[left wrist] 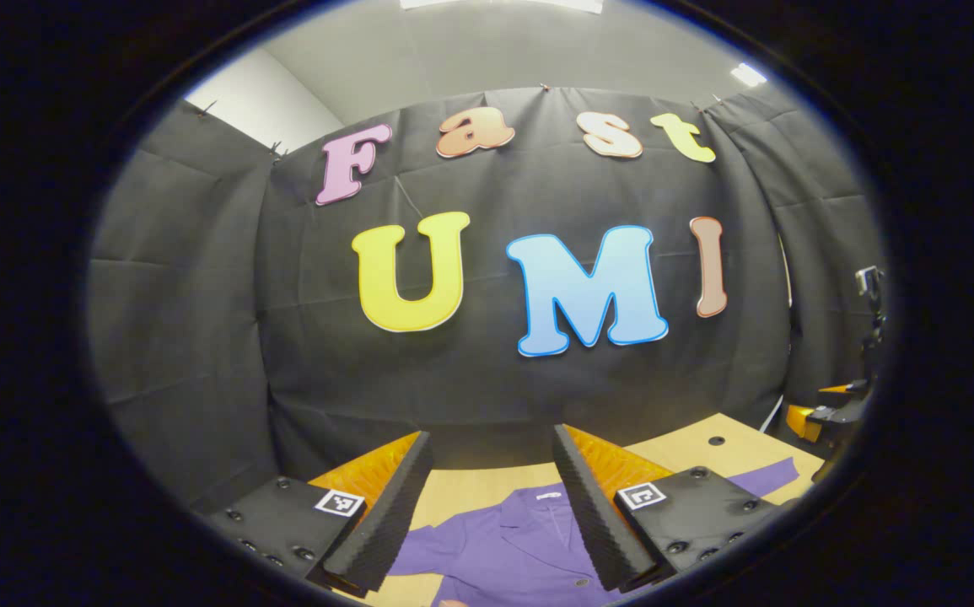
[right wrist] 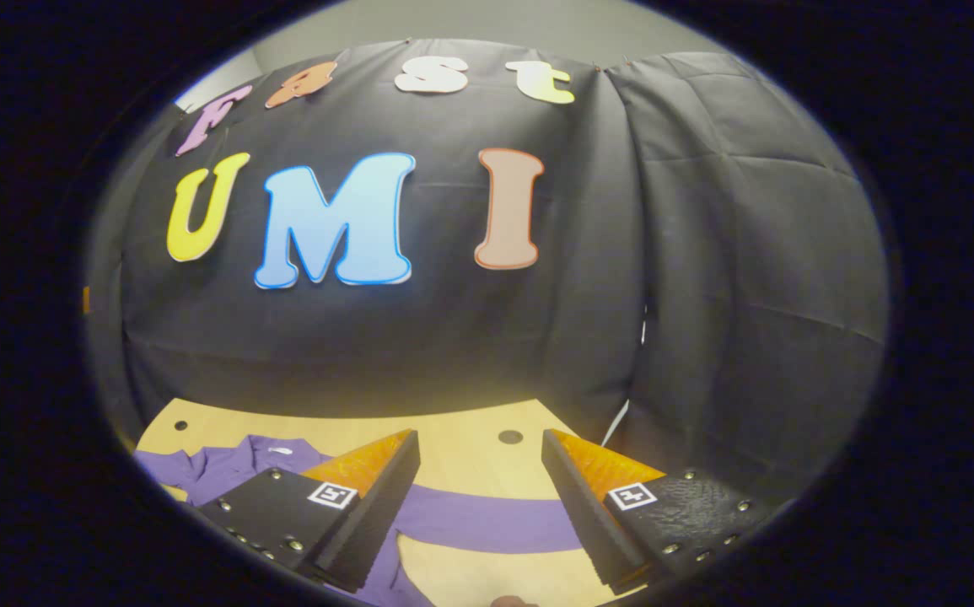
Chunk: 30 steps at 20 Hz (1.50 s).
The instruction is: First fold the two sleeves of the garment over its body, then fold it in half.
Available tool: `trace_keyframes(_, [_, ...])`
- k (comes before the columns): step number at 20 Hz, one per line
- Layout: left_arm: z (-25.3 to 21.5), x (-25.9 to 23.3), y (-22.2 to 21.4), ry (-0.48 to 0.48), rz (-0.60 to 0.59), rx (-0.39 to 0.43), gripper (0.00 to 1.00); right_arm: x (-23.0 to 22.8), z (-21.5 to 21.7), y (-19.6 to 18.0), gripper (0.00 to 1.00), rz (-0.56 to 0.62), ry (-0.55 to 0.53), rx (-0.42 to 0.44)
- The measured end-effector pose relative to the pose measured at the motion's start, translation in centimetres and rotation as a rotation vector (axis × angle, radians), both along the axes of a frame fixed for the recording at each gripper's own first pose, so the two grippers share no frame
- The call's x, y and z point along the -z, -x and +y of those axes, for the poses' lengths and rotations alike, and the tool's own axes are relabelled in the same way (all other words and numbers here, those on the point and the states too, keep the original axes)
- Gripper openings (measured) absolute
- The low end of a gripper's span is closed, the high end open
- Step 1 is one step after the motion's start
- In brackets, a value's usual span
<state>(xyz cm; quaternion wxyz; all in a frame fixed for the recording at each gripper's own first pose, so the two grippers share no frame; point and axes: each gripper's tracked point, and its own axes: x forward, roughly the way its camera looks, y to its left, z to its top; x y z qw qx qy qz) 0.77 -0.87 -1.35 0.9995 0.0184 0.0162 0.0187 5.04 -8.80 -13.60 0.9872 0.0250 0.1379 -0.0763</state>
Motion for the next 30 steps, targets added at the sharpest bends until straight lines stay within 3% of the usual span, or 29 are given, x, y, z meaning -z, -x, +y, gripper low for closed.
trace_keyframes(10, [0.9,1.0,-0.3,-0.018,0.039,-0.043,0.96,12.7,-6.8,-0.6,0.93,0.242,-0.008,0.112])
trace_keyframes(20, [1.5,2.3,-1.1,-0.025,0.087,-0.092,0.97,22.6,-9.6,-1.3,0.93,0.454,-0.044,0.149])
trace_keyframes(30, [1.9,3.3,-1.5,-0.033,0.115,-0.123,0.96,28.0,-10.5,-0.8,0.93,0.588,-0.061,0.170])
